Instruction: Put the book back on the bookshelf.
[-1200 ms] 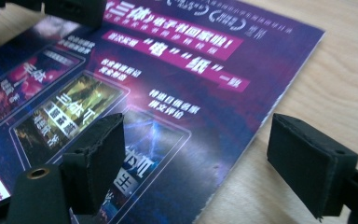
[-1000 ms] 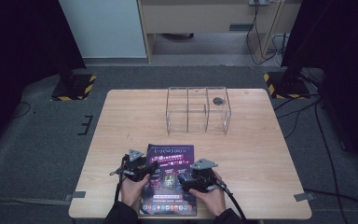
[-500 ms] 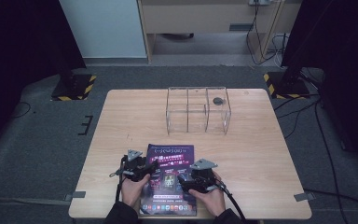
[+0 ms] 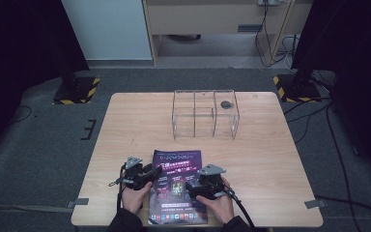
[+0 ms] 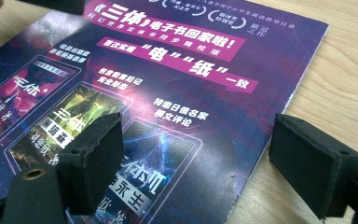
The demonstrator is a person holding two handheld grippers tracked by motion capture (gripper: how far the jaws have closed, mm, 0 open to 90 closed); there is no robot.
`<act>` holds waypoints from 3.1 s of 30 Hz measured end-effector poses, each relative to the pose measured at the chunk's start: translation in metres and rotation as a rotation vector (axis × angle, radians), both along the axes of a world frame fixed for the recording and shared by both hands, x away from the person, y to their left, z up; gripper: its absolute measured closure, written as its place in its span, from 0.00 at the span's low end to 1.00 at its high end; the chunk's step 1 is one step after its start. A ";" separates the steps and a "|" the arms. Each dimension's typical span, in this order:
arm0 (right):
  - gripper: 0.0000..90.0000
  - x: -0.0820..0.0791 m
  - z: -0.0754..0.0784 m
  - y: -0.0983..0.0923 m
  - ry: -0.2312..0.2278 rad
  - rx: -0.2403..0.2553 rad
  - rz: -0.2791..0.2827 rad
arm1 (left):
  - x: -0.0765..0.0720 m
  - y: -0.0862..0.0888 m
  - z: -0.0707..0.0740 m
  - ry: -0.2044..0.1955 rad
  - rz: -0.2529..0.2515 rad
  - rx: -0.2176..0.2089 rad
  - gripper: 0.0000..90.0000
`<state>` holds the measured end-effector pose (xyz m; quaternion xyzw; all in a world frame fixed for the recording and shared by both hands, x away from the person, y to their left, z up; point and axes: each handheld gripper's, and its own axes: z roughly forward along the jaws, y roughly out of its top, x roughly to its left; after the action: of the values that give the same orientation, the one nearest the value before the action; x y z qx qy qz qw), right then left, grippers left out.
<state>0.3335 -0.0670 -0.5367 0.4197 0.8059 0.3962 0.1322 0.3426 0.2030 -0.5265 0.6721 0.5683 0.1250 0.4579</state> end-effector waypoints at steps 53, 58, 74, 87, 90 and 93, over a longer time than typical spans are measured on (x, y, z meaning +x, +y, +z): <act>0.20 0.001 0.000 -0.002 -0.001 -0.001 0.004 | -0.001 -0.020 -0.001 -0.032 -0.106 -0.040 0.58; 0.20 0.001 0.000 -0.002 -0.002 -0.001 0.007 | 0.001 -0.021 0.000 -0.023 -0.107 -0.012 0.56; 0.20 0.001 0.000 -0.002 -0.002 -0.001 0.006 | 0.012 -0.025 -0.003 0.047 -0.090 0.076 0.69; 0.20 0.001 0.000 -0.003 0.003 0.002 0.007 | 0.005 -0.032 0.011 0.001 -0.080 0.094 0.90; 0.19 0.002 0.000 -0.004 0.003 0.003 0.014 | 0.005 -0.032 0.013 -0.003 -0.078 0.086 0.90; 0.18 0.002 0.000 -0.005 0.006 0.007 0.019 | 0.003 -0.032 0.015 -0.010 -0.078 0.065 0.91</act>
<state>0.3351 -0.0724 -0.5364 0.4136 0.8088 0.3992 0.1243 0.3459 0.1710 -0.5115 0.7078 0.5349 0.1288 0.4431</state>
